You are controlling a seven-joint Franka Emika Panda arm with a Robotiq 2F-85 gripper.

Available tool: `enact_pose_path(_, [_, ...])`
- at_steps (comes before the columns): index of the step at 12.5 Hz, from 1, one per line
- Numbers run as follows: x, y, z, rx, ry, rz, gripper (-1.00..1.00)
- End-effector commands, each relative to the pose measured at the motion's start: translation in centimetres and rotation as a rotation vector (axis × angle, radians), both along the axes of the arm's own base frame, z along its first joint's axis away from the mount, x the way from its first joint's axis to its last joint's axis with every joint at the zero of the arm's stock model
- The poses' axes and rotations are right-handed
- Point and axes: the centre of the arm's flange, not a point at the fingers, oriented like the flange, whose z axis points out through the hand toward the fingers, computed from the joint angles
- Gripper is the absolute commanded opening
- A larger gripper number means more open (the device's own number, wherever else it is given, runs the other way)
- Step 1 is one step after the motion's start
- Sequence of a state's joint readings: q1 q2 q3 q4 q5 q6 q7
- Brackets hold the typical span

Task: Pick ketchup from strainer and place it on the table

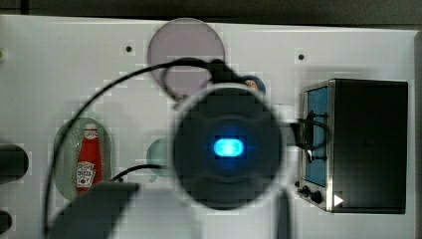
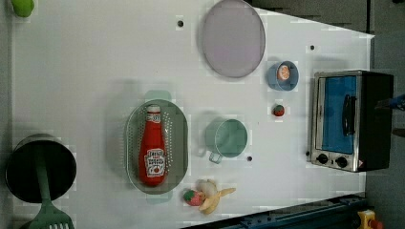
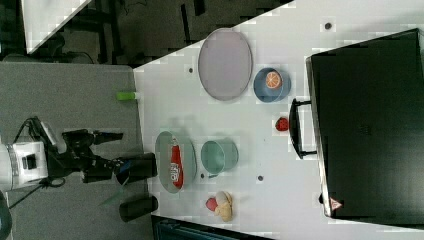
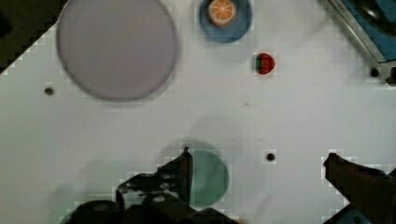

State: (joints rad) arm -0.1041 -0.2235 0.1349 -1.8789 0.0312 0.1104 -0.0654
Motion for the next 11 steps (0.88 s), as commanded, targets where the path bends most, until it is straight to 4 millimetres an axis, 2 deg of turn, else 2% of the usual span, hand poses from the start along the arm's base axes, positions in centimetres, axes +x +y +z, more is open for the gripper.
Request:
enact_pose_path(1, [-0.4,10.9,-3.4,-0.017,0.055,0.221,1.00])
enact_pose_path(4, [-1.1,19.7,-5.3,-0.015,-0.005,0.386,1.00])
enact_pose_path(7, [-3.0,27.4,-8.8,0.004,-0.002,0.537,1.00])
enact_pose_path(9, [-4.5,31.3,-11.5,0.020,0.031,0.619,1.00])
enact_pose_path(11, [-5.9,33.8,-14.9,0.030,0.070,0.670,1.00])
